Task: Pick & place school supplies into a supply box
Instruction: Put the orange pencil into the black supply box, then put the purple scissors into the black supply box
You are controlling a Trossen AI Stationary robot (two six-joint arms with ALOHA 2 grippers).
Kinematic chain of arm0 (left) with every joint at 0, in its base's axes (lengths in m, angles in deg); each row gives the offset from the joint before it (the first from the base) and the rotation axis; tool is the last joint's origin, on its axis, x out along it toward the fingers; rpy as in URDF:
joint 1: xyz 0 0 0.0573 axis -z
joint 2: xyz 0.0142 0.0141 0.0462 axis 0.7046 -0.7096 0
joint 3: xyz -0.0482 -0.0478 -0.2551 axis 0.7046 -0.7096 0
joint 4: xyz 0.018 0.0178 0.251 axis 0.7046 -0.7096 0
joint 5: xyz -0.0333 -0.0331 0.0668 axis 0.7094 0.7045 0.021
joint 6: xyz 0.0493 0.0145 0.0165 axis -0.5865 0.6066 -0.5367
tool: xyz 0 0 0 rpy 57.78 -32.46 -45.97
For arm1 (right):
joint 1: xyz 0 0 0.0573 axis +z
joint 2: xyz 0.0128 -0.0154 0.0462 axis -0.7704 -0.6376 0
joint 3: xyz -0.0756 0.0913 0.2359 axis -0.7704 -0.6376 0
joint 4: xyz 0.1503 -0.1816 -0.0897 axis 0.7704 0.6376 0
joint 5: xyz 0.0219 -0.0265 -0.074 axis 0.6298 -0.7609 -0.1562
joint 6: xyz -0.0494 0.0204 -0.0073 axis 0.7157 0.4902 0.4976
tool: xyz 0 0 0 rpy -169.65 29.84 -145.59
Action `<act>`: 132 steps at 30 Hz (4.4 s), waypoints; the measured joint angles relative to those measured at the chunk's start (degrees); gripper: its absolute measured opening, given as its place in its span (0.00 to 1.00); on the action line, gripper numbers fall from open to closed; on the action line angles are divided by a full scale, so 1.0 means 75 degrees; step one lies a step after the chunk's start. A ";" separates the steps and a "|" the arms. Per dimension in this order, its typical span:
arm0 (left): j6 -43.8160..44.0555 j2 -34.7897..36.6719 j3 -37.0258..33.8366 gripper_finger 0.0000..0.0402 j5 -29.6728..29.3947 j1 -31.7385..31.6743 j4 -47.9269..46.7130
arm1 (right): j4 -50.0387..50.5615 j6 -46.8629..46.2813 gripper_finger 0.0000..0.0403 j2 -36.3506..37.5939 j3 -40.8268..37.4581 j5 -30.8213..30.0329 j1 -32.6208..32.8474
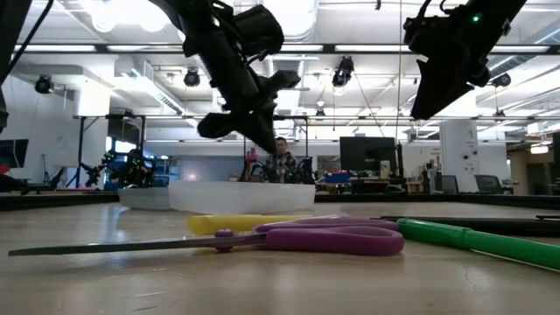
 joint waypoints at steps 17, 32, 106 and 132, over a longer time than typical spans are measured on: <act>0.0692 -0.0015 -0.1339 0.00 -0.0199 0.0042 0.1608 | -0.0225 0.0041 0.45 0.0000 -0.0114 0.0008 -0.0003; 0.0929 -0.0015 -0.1584 0.00 -0.0512 0.0666 0.2449 | -0.0595 0.0081 0.45 0.0000 -0.0114 -0.0003 -0.0007; 0.2236 0.1033 -0.1305 0.29 -0.1723 0.2701 -0.1091 | -0.4000 0.4808 0.45 -0.2028 0.0331 0.4296 -0.0039; 0.4670 0.2958 -0.3999 0.29 -0.3023 0.6318 -0.0152 | -0.1241 0.4414 0.39 -0.6682 0.5003 0.4414 0.1603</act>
